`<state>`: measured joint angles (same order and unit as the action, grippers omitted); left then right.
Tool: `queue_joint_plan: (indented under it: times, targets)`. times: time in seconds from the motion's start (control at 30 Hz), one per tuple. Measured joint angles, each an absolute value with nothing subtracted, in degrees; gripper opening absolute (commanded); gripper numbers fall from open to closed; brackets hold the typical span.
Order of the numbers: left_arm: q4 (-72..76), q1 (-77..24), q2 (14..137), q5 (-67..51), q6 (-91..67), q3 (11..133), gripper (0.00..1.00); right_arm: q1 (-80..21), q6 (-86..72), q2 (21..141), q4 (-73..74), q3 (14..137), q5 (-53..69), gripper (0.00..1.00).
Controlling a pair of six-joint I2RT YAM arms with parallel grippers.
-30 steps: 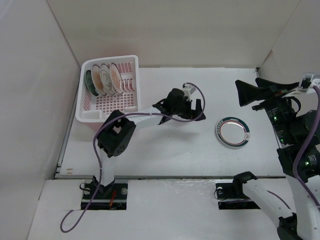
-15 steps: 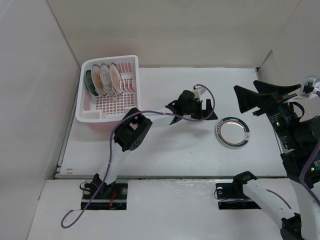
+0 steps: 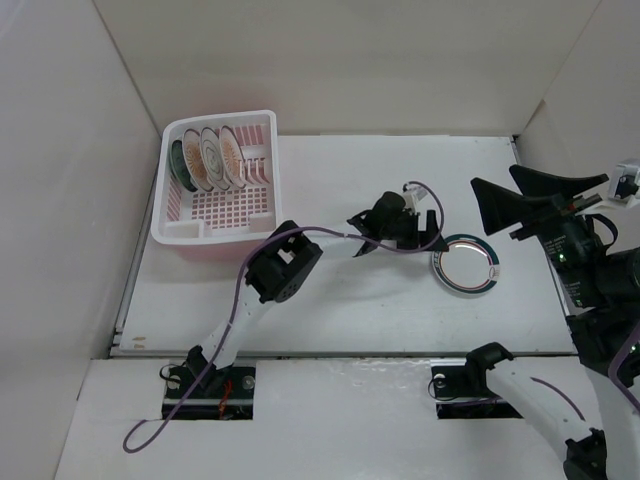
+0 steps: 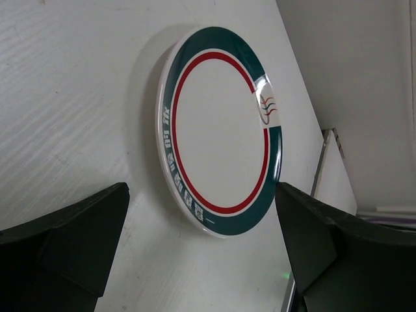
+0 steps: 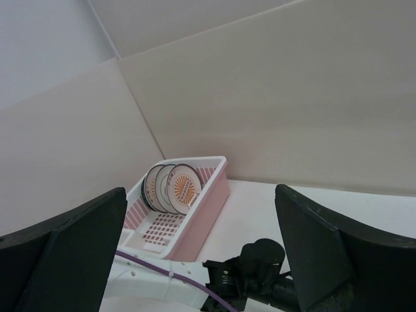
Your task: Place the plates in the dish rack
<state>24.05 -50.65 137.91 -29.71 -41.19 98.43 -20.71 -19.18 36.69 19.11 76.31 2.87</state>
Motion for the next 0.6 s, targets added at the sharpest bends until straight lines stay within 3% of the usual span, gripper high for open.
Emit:
queue_joint_plan:
  times: [0.6]
  targets:
    - [22.3,-53.9,141.6,-27.6,-43.9,103.7,0.74,-22.2,-19.2,36.4,19.1,76.0,3.0,1.0]
